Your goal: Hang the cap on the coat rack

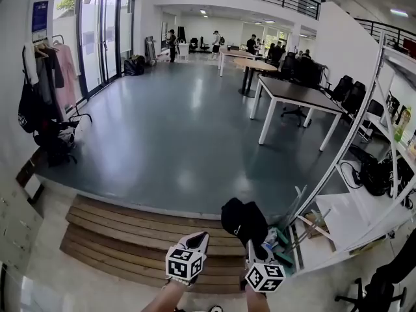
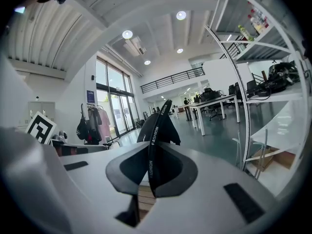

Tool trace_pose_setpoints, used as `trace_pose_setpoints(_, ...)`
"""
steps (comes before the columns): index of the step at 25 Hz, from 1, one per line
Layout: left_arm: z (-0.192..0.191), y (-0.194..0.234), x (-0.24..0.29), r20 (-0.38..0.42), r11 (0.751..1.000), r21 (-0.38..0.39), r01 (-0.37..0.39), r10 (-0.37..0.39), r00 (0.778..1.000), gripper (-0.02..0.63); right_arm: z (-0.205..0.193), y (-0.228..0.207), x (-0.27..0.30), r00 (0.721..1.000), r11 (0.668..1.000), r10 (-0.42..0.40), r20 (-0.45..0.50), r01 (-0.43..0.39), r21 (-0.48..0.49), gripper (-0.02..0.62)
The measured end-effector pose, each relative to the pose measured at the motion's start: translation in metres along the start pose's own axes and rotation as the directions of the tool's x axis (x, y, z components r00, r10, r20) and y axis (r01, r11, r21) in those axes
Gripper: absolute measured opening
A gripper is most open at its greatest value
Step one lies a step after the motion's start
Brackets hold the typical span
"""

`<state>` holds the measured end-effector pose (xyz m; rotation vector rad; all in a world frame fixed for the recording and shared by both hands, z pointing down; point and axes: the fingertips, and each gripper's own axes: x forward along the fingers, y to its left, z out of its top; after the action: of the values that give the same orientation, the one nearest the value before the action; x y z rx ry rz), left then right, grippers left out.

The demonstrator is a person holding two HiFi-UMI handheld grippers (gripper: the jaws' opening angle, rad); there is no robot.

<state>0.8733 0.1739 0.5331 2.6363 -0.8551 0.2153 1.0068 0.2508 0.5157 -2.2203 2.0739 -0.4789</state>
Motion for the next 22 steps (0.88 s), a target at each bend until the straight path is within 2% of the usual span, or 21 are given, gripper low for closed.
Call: trace_pose_setpoints(22,-0.0006,-0.0059,-0.0055,0.013,1.000,-0.007,-0.016,0.016,1.000,0.005,0.0011,0.0041,-0.0040,0.999,0.999,0.043,-0.003,-0.043,0.002,0.020)
